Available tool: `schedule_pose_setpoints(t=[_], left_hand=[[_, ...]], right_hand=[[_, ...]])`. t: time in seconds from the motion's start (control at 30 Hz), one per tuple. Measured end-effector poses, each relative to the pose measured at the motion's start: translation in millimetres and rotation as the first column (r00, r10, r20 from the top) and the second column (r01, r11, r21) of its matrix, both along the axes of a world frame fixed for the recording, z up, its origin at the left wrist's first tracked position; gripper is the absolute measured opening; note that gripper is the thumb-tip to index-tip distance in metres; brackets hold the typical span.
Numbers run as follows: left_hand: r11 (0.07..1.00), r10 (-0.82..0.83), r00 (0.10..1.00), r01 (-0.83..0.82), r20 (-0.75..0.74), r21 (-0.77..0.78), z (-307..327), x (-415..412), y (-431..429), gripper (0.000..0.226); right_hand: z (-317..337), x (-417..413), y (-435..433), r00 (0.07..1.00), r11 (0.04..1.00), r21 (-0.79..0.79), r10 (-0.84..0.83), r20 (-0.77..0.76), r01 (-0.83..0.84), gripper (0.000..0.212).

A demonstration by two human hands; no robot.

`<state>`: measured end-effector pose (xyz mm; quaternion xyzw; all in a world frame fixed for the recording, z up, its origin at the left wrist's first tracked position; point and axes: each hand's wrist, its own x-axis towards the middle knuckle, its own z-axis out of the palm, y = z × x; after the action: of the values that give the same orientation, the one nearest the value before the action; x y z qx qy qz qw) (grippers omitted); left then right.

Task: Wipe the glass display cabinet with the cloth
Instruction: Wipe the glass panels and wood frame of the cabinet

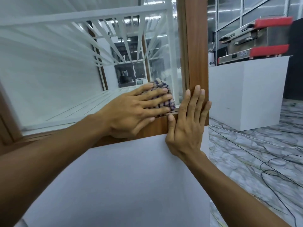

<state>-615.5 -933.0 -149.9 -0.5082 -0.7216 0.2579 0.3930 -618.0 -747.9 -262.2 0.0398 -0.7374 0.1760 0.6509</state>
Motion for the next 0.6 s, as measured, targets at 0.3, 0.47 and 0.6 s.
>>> schedule_pose_setpoints(t=[0.3, 0.47, 0.6], left_hand=[[1.0, 0.028, 1.0, -0.028, 0.0, -0.004, -5.9, 5.2, -33.8, 0.052], [0.997, 0.063, 0.998, -0.062, -0.018, 0.052, -14.3, 11.9, -87.5, 0.051], [0.985, 0.064, 0.998, -0.061, -0.01, 0.163, -24.9, 19.8, -126.2, 0.049]], right_hand=[[3.4, 2.0, -39.6, 1.0, 0.998, 0.062, 0.013, 0.013, -0.014, 0.067], [10.0, 3.9, -79.2, 0.998, 0.991, 0.124, 0.038, 0.047, -0.044, 0.063], [16.5, 8.1, -108.6, 0.995, 0.977, 0.206, 0.041, 0.093, -0.06, 0.061]])
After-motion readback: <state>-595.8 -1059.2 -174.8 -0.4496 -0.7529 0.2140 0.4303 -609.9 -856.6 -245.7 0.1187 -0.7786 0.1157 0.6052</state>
